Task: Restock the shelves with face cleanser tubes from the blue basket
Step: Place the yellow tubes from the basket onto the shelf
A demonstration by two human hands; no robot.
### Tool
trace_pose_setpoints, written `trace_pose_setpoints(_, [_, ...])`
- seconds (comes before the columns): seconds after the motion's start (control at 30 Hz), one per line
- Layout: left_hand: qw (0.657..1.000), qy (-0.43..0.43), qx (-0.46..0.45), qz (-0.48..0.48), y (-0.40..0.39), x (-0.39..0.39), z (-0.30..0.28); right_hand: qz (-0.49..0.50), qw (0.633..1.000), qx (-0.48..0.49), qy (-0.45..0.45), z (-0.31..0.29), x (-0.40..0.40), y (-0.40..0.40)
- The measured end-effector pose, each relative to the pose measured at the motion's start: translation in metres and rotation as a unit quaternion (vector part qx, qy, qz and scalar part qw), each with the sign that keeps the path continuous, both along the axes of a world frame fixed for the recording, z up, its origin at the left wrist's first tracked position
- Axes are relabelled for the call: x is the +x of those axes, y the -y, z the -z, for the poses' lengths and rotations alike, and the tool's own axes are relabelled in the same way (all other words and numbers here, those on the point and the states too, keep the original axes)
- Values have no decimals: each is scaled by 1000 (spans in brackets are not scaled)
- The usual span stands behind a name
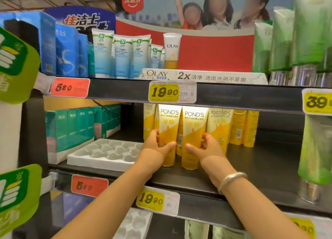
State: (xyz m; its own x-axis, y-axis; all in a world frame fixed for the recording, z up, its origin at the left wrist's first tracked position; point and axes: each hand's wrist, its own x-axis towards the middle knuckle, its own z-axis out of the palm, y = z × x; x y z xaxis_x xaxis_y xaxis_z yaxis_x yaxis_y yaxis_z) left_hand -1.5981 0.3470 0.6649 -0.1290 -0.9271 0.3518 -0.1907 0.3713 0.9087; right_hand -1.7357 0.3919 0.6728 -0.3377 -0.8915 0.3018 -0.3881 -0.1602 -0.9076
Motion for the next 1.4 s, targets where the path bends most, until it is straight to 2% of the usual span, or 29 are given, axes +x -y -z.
trace_pose_setpoints(0.13, [993,78,-53,-77,-2,2,3,3,1000,10,1,2,6,-2])
trace_pose_setpoints(0.4, [984,145,1,-106,-5,-2,3,32,998,52,4,13,3,-4])
trace_pose_setpoints(1.17, [987,118,1,-105,-10,-2,-1,29,999,36,-7,10,9,-4])
trace_pose_setpoints(1.4, [993,84,-2,-83,-9,10,-13,20,999,36,-20,0,8,-7])
